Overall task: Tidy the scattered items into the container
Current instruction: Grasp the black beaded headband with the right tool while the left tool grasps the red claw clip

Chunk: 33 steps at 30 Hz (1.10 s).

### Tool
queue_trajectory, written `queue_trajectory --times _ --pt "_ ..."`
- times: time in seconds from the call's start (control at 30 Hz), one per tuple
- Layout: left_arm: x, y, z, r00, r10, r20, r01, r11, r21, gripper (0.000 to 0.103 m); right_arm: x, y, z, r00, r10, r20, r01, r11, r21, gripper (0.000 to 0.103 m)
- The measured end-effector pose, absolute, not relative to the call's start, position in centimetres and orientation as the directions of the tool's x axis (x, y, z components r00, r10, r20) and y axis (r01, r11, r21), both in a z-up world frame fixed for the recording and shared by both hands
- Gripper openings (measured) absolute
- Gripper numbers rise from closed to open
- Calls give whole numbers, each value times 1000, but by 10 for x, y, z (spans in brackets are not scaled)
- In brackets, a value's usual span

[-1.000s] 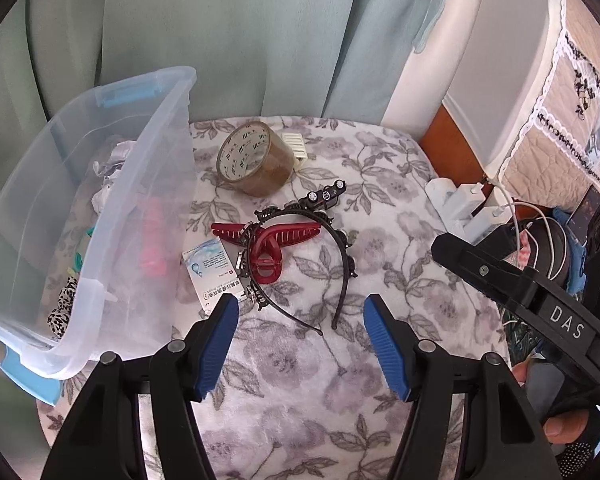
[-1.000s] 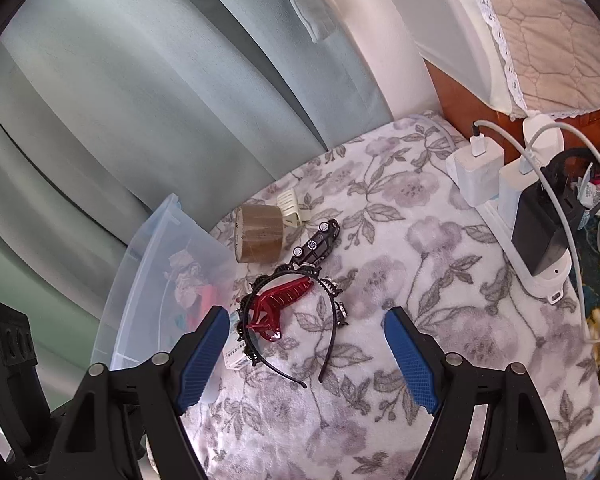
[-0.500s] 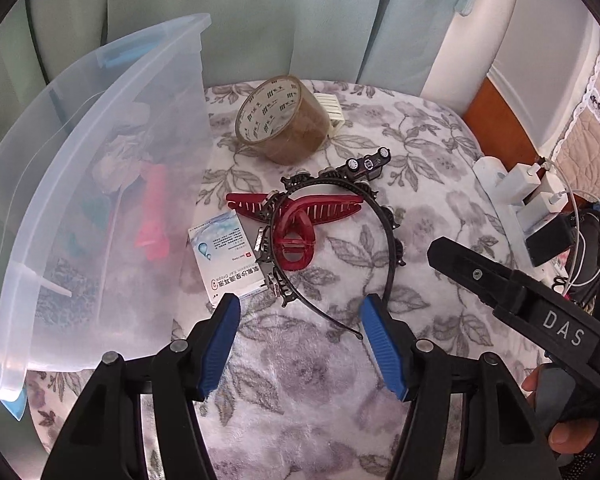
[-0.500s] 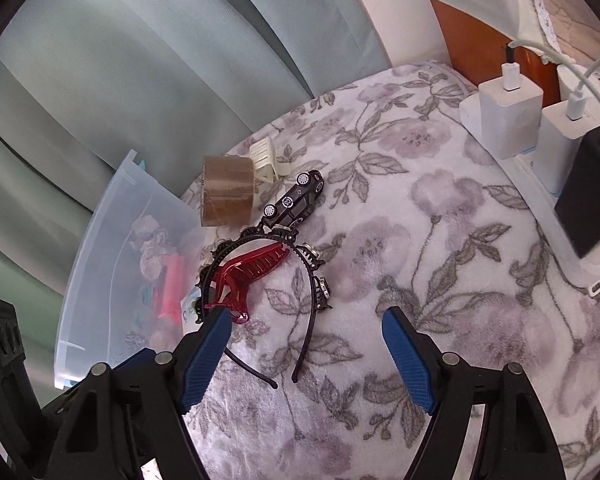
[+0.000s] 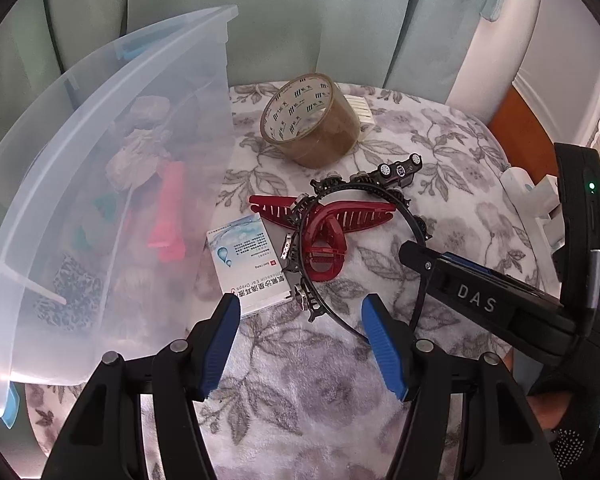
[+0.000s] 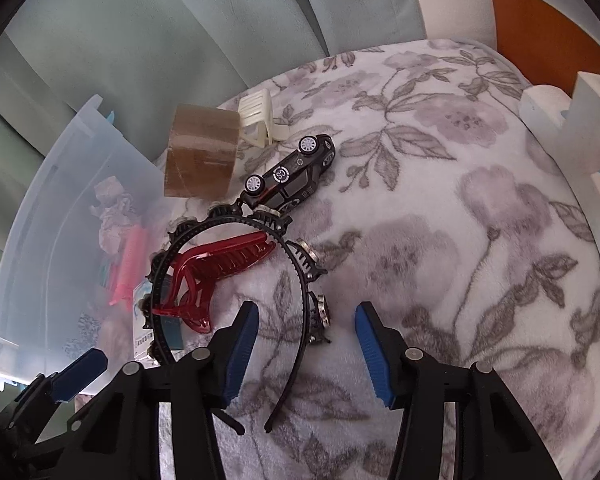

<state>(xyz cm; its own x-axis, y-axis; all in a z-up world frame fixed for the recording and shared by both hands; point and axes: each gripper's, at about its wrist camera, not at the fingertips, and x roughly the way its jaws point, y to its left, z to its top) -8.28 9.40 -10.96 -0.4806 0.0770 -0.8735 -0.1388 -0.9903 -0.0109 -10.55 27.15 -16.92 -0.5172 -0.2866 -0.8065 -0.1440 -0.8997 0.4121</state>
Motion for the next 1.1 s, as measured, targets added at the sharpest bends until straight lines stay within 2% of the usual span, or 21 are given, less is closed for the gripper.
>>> queue_trajectory --times 0.17,0.37,0.4,0.43,0.63,0.77,1.1 --pt "-85 90 -111 -481 75 -874 -127 -992 -15 65 -124 270 -171 -530 -275 -802 -115 -914 389 54" --pt "-87 87 -115 -475 74 -877 -121 -993 -19 65 -129 262 -171 -549 -204 -811 -102 -946 307 36" --pt "-88 87 -115 -474 75 -877 -121 -992 -19 65 -129 261 -171 -549 -195 -813 -98 -951 295 28" --pt "-88 87 -115 -475 77 -877 -121 -992 -22 65 -129 261 -171 -550 -193 -813 -93 -953 289 24" --pt "-88 88 -113 -479 103 -872 -138 -990 -41 65 -122 271 -168 -571 -233 -787 -110 -929 354 22" --pt "-87 92 -109 -484 124 -866 -151 -987 -56 65 -113 279 -161 -592 -247 -767 -121 -914 388 18" --pt "-91 95 -108 -494 137 -859 -159 -985 -65 65 -88 305 -145 -635 -277 -721 -126 -884 451 18"
